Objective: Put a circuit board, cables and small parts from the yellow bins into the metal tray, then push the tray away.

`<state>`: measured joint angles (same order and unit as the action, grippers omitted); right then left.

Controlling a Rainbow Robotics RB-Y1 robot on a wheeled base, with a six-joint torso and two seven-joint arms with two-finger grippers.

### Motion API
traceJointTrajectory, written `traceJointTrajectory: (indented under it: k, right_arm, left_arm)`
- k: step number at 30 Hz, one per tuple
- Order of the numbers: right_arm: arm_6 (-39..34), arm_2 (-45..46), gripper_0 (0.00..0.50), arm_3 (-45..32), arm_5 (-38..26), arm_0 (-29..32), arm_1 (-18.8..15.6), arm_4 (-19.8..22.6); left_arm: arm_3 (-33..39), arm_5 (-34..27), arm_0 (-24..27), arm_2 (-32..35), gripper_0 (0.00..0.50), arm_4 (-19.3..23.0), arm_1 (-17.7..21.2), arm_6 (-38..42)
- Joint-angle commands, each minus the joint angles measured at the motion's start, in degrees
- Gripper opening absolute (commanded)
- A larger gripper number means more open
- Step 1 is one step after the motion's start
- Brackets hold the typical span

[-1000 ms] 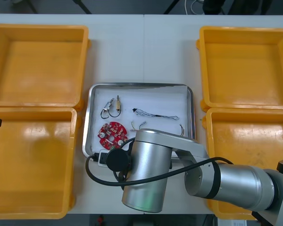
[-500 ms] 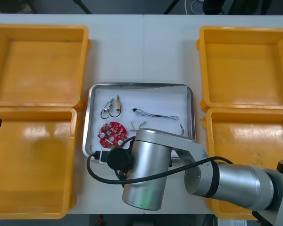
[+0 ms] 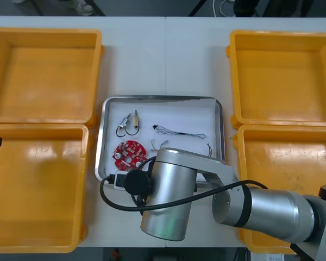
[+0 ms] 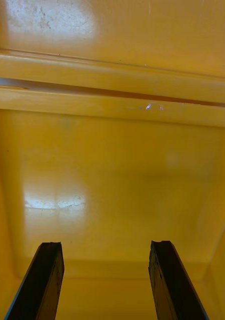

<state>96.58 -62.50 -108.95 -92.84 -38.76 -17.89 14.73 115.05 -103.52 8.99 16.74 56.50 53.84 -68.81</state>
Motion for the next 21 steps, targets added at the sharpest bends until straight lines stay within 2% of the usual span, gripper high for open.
traceJointTrajectory:
  k: [1, 12, 21]
  right_arm:
    - [2.1, -1.0, 0.000, -0.6, 0.1, -1.8, 1.6, -0.9]
    - [3.2, -1.2, 0.000, -0.6, 0.0, -4.4, 0.8, -0.9]
    - [3.4, -1.5, 0.000, -0.5, 0.1, -8.1, -1.9, -1.3]
  left_arm:
    - [1.7, 0.6, -1.3, 2.0, 0.500, -0.5, -0.4, -2.7]
    - [1.7, 0.6, -1.3, 2.0, 0.500, -0.5, -0.4, -2.7]
    - [1.7, 0.6, -1.3, 2.0, 0.500, -0.5, -0.4, -2.7]
